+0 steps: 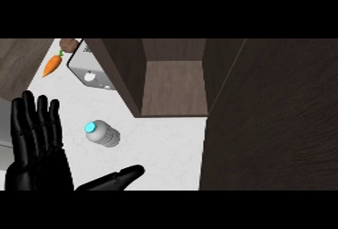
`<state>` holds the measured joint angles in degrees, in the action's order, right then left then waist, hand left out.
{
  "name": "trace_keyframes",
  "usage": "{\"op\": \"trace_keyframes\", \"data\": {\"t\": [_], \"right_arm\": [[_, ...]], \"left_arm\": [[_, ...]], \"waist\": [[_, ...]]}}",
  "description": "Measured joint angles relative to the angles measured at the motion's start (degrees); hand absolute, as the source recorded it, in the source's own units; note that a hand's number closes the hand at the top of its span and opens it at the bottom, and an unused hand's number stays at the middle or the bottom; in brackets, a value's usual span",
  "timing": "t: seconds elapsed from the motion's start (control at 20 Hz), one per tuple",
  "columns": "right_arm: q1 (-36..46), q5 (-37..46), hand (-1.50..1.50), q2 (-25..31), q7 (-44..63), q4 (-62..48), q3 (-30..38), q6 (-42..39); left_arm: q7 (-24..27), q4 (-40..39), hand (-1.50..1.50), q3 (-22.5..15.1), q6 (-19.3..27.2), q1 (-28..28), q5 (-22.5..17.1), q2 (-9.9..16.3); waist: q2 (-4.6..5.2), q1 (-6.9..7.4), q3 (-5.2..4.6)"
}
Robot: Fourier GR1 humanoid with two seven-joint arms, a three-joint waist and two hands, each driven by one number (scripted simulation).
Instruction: Pick up the bottled water, place it into the cabinet and close the cabinet
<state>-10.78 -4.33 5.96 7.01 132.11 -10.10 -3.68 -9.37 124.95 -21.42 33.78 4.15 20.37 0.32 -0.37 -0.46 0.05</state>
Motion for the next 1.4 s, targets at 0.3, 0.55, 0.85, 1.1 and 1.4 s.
{"op": "trace_keyframes", "data": {"t": [0.3, 0.55, 0.85, 1.1, 1.4], "right_arm": [[-1.4, 1.3, -1.5, -0.4, 7.9, 8.3, -4.2, 1.5], [-0.5, 3.6, -1.5, -1.4, 12.0, 10.1, -7.7, 3.7], [2.3, 4.2, -1.5, -2.0, 16.0, 10.5, -9.6, 6.2], [3.4, 4.4, -1.5, -2.1, 17.3, 10.6, -11.0, 7.6], [5.0, 4.7, -1.5, -1.6, 19.2, 10.9, -11.2, 9.4]], "left_arm": [[-9.8, 1.9, -1.5, -14.1, 12.0, -0.2, 13.5, -0.2], [-17.8, 2.2, -1.5, -20.6, 17.7, -0.9, 23.9, 0.4], [-25.6, 3.3, -1.5, -21.5, 18.5, -2.7, 31.0, 1.4], [-31.7, 2.8, -1.5, -22.1, 17.8, -5.1, 35.4, 1.8], [-34.7, 2.1, -1.5, -22.5, 18.9, -6.4, 37.7, 1.6]], "waist": [[0.08, 0.27, 0.01], [0.12, 0.34, 0.01], [0.17, 0.34, -0.02], [0.19, 0.2, -0.02], [0.19, 0.12, -0.04]]}}
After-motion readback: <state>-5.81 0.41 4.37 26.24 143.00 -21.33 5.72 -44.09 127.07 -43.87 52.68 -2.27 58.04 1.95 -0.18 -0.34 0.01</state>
